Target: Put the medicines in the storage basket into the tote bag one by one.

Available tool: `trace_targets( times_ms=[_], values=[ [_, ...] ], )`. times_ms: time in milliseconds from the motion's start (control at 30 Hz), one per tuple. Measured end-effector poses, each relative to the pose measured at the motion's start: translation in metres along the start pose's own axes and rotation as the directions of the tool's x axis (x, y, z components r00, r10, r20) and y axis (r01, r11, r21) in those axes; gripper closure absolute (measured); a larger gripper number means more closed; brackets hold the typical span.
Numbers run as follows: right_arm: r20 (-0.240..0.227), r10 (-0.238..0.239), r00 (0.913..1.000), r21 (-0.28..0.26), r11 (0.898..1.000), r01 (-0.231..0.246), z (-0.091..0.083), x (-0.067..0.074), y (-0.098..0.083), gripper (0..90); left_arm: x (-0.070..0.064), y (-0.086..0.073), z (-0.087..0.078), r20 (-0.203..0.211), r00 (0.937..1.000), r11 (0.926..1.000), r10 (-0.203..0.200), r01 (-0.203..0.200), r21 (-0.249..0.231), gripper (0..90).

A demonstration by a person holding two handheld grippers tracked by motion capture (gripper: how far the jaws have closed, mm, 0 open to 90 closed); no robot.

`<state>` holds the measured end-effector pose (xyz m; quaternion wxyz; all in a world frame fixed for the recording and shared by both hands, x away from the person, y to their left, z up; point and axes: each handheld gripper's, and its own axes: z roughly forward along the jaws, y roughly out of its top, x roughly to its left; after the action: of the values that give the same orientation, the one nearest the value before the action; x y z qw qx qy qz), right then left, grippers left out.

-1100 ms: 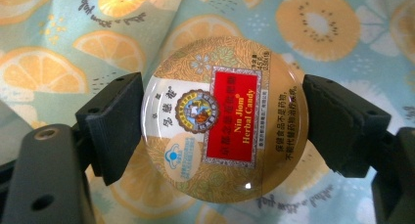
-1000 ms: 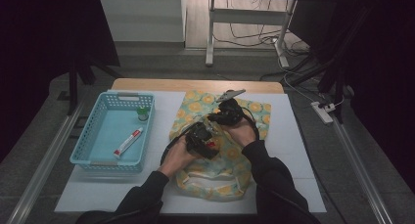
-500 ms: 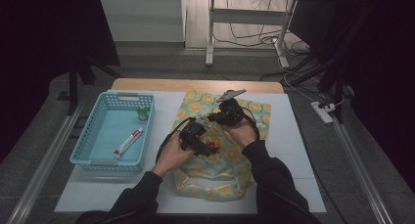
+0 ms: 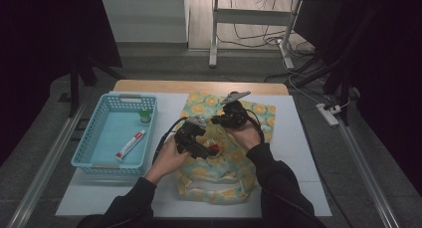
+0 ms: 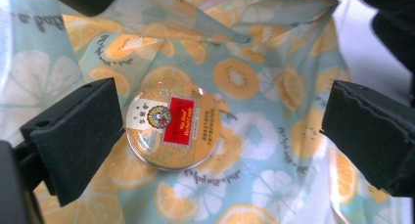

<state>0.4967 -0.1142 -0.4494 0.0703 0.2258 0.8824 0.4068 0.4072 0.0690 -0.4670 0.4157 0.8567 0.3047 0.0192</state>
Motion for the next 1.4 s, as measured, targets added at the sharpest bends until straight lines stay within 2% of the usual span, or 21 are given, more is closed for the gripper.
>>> trace_targets(
  times_ms=[133,233,333,500,867,1133,1233,1300,1400],
  values=[
    [-0.001,0.001,1.0000,0.003,1.000,-0.001,0.000,0.001,0.000,90.0,0.002,-0.003,-0.010,0.001,1.0000,1.0000,0.005,-0.005,-0.001,2.0],
    [-0.001,0.001,1.0000,0.003,1.000,-0.001,0.000,0.001,0.000,90.0,0.005,-0.006,-0.017,0.045,0.9988,0.9997,-0.019,0.019,-0.013,2.6],
    [-0.001,-0.002,1.0000,0.004,1.000,0.002,0.000,0.002,0.000,90.0,0.006,-0.009,-0.023,0.055,0.9982,0.9993,-0.025,0.027,-0.025,2.4],
    [-0.001,-0.004,1.0000,0.005,1.000,0.004,-0.001,0.003,0.000,90.0,0.008,-0.012,-0.033,0.037,0.9992,0.9996,-0.018,0.019,-0.023,0.0],
    [-0.001,-0.013,0.9999,0.008,1.000,0.013,-0.002,0.005,-0.001,90.0,0.019,-0.027,-0.068,-0.008,0.9996,0.9971,-0.027,0.027,-0.071,0.0],
    [-0.003,-0.012,0.9999,0.008,1.000,0.012,-0.003,0.005,-0.001,90.0,0.029,-0.037,-0.095,-0.086,0.9955,0.9972,-0.040,0.034,-0.066,0.2],
    [-0.005,-0.013,0.9999,0.012,1.000,0.013,-0.003,0.006,-0.001,90.0,0.035,-0.042,-0.108,-0.148,0.9878,0.9974,-0.048,0.039,-0.061,0.1],
    [-0.005,-0.010,0.9999,0.011,1.000,0.010,-0.003,0.007,-0.001,90.0,0.040,-0.045,-0.115,-0.171,0.9834,0.9964,-0.060,0.049,-0.070,0.0],
    [-0.005,-0.012,0.9999,0.013,1.000,0.012,-0.004,0.006,-0.002,90.0,0.047,-0.053,-0.126,-0.217,0.9730,0.9955,-0.078,0.064,-0.070,0.0]
  ],
)
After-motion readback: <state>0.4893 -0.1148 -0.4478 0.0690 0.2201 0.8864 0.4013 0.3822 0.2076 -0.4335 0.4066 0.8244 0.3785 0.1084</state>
